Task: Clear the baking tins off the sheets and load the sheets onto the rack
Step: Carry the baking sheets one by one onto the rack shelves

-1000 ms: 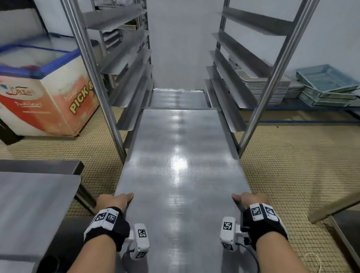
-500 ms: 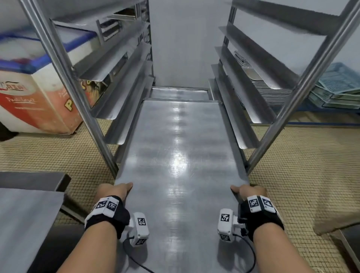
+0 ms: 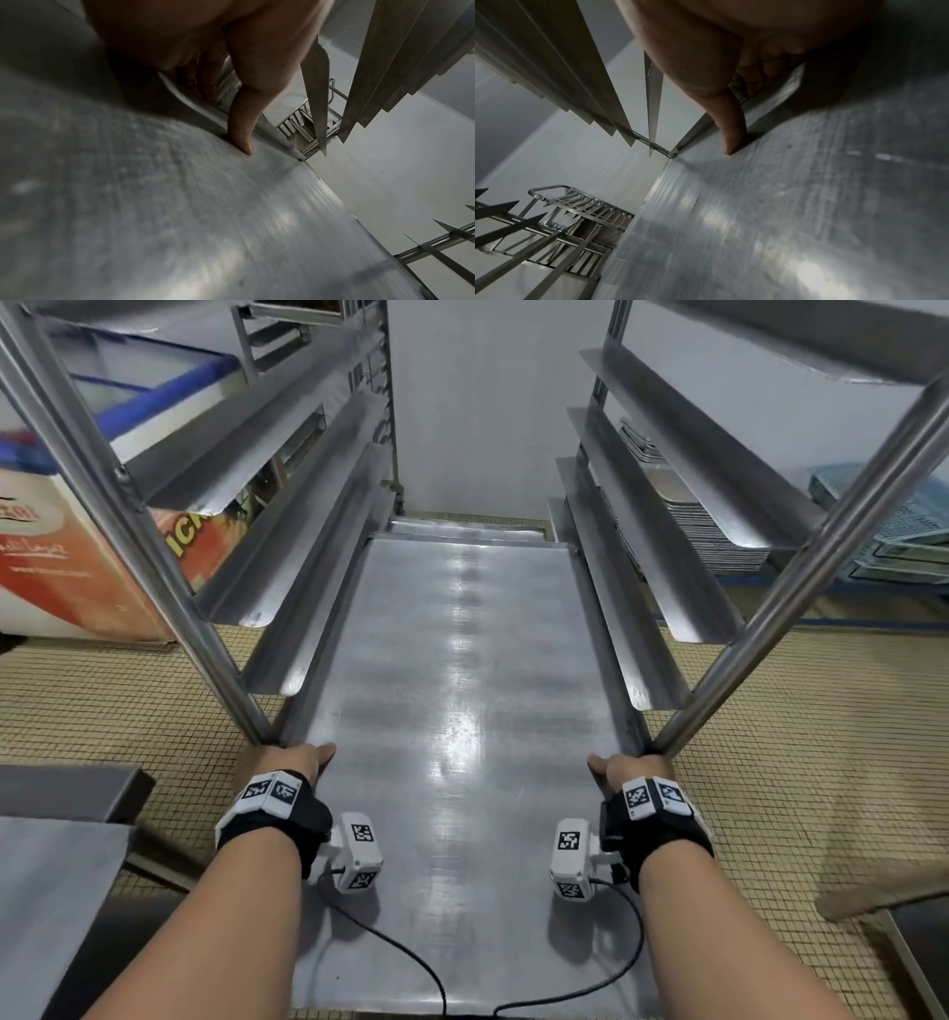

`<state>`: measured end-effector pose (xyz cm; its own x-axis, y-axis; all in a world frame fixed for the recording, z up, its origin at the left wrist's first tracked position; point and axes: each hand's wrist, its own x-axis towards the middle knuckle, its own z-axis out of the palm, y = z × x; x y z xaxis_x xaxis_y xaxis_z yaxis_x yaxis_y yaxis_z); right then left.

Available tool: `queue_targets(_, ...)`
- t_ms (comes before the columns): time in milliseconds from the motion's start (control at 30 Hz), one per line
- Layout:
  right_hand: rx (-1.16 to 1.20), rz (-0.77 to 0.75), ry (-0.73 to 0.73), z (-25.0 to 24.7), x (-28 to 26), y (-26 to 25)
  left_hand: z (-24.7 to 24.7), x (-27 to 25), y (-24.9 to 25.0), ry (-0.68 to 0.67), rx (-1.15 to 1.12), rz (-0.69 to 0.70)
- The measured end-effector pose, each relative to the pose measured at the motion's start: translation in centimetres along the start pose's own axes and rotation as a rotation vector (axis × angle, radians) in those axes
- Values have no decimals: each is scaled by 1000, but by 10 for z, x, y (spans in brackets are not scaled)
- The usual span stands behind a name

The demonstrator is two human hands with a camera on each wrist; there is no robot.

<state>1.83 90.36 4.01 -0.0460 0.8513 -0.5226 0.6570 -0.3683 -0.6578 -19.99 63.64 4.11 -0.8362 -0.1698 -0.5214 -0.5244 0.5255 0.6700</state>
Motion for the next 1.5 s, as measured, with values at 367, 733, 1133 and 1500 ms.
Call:
queue_targets(367,-87,-107,-10,-2,-22,4,-14,-16,-1,-23,307,217)
queue_targets(733,-364,-415,-119,-21,-80,77,-32,-87,-89,-377,735,725)
queue_targets(1133,-886,-970,-219,-30,-115,151,-21,-103,-142,-296,1101,895)
queue_targets(1500,-993,-1050,-68,-9,-87,131,4,-78,-116,-224,1109,920)
